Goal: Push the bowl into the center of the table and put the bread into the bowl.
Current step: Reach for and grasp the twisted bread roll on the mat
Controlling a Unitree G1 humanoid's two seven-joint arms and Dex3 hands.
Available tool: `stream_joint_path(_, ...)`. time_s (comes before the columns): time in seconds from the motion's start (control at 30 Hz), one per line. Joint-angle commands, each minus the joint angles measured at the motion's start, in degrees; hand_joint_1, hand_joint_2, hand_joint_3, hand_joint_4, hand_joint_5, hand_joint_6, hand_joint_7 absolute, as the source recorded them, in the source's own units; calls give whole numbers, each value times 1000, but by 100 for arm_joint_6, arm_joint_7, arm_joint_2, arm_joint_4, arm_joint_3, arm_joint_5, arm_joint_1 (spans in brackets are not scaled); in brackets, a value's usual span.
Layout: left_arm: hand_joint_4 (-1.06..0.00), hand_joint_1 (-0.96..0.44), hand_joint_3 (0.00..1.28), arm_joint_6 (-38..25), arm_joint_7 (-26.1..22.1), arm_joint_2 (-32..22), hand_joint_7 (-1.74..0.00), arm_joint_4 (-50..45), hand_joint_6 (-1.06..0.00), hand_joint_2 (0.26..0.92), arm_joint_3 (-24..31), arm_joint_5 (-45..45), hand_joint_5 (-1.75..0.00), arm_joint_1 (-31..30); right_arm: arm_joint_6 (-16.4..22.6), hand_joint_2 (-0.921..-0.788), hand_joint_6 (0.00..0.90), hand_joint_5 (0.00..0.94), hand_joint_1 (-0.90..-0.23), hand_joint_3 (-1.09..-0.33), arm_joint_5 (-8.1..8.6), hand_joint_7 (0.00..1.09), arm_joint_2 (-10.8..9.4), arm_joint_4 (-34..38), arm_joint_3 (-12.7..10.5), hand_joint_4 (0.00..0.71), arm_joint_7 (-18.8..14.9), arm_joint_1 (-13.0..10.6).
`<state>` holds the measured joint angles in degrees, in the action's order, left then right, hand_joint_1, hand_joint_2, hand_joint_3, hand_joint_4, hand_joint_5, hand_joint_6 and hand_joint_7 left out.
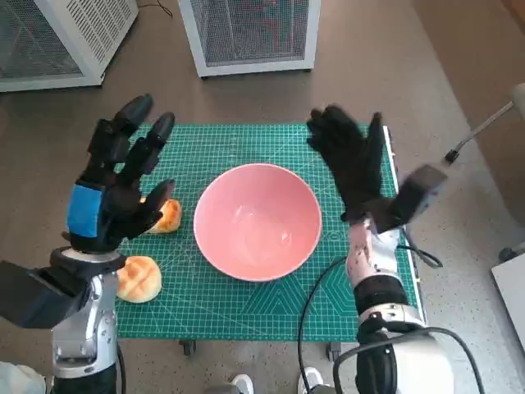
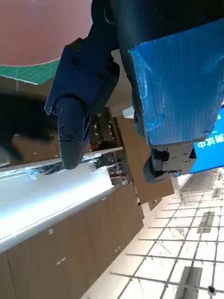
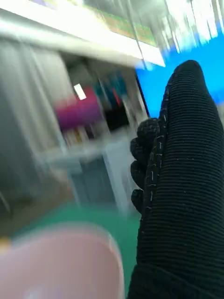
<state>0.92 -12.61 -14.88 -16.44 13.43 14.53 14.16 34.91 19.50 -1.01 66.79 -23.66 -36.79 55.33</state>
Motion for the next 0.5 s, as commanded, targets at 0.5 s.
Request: stream_joint_path(0.5,-290,-439,258,55,-30,-59,-646,129,-28,921,34,117,0,449,514,-921,404,1,-604,-596,700,0,14,-1984,500,271,-1509,-900)
